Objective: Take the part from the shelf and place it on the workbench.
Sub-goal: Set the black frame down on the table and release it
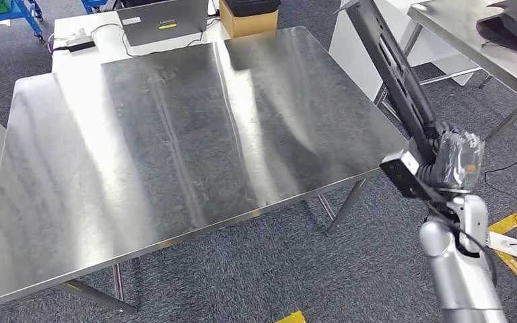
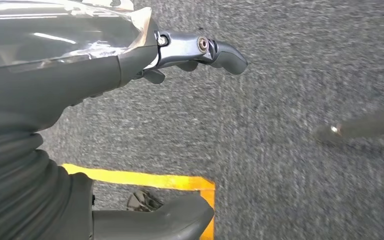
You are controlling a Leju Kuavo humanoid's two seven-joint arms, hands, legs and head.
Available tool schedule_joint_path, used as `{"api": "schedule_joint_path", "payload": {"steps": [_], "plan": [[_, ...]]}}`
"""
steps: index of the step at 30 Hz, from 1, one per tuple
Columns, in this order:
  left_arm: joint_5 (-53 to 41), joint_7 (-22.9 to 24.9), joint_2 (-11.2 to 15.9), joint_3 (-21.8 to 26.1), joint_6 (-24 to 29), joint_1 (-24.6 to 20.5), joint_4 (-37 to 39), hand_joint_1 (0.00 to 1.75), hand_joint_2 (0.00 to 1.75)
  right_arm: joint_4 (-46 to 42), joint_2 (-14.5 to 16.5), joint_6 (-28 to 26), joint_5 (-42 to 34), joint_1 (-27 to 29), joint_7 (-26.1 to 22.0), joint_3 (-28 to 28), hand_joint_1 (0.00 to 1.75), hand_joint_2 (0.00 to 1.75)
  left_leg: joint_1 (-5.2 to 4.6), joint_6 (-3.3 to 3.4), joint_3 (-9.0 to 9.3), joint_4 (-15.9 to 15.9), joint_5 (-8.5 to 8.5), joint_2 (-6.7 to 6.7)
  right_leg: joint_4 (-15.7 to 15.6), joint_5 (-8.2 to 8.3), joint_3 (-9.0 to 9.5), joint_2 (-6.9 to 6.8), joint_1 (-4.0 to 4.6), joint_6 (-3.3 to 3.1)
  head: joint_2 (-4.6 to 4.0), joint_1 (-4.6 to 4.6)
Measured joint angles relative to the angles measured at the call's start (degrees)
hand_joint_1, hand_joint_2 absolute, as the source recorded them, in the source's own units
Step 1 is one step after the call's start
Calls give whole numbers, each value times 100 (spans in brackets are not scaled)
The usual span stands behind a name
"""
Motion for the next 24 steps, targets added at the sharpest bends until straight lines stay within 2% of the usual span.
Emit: {"api": "schedule_joint_path", "payload": {"steps": [1,3,4,6,8,13,17,20,24], "plan": [[-14,-8,-2,-1,-12,-2,0,0,175,155,-65,96,311,-259,153,-2,175,175,-15,-34,22,11,-40,-2,-345,173,138,1,-7,4,0,12],[-42,-16,2,-1,-25,-12,0,0,175,570,-171,335,1030,-841,481,69,175,175,-56,-64,22,37,-93,2,-651,316,259,9,-28,-50,0,12],[-56,-15,2,-2,-26,-18,0,0,175,816,-220,438,1368,-1154,618,130,175,175,-60,-54,21,45,-102,5,-666,321,255,18,-33,-85,0,-1],[-79,-8,2,-2,-28,-32,0,0,175,1304,-280,581,1823,-1747,765,279,175,175,-48,-15,26,30,-92,12,-667,323,240,23,-32,-104,0,-19],[-104,9,2,-1,-24,-49,0,0,175,1772,-281,678,2173,-2318,839,461,175,175,-29,-13,35,-3,-90,16,-667,316,234,28,-9,-122,0,-19],[-177,33,-1,8,-13,-98,0,0,175,3187,24,789,3502,-3563,1210,1163,175,175,-3,-24,56,-51,-85,24,-666,298,233,31,31,-163,0,-19],[-197,34,-6,33,-20,-124,2,0,175,3945,426,708,3809,-3913,1256,1597,175,175,25,-105,66,-54,-73,32,-664,302,234,33,65,-223,0,-18],[-207,33,-10,45,-28,-134,2,0,175,4345,721,603,3840,-3987,1243,1816,175,175,31,-162,59,-55,-65,26,-662,304,235,22,79,-233,0,-16],[-275,33,-11,66,-31,-134,2,0,175,4562,1099,300,3847,-3928,1135,1992,175,175,23,-181,54,-56,-61,23,-658,305,248,17,94,-233,0,-14]]}}
